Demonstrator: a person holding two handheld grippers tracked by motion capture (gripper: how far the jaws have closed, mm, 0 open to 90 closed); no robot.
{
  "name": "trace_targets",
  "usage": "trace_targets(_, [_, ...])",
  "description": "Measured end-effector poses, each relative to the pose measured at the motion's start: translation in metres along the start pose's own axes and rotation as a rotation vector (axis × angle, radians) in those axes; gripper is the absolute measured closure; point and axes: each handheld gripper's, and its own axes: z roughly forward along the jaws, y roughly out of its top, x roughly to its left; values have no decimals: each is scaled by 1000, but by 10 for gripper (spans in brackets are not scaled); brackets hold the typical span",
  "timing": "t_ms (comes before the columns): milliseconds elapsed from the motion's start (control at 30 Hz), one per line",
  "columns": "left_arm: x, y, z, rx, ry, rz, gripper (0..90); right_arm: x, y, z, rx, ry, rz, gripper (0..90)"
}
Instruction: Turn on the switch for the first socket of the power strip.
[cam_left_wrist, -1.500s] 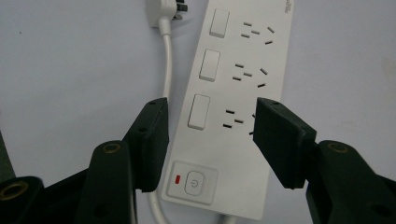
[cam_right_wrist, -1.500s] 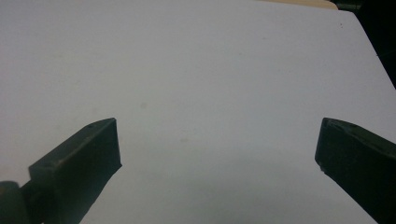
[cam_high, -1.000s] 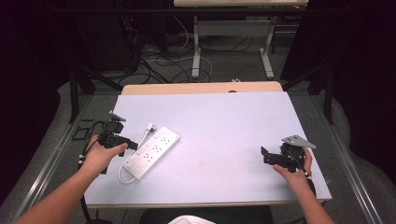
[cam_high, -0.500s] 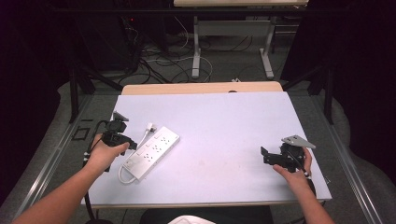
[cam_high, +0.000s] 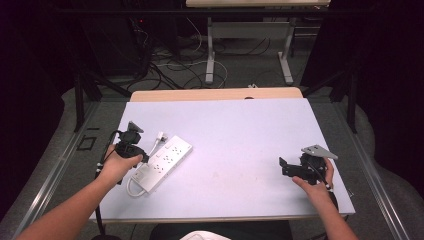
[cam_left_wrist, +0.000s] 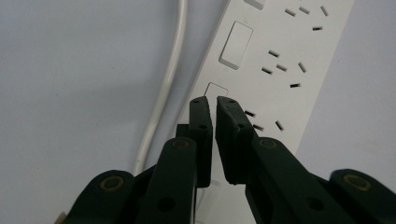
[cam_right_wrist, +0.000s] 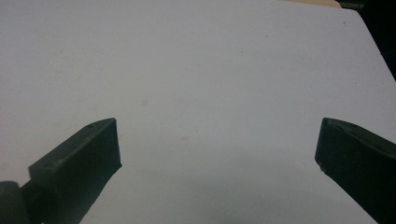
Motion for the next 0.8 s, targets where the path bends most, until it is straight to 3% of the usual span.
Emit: trace_targets(800, [0,1,14,25,23,-13,867,0,0,0,3,-2,-6,0])
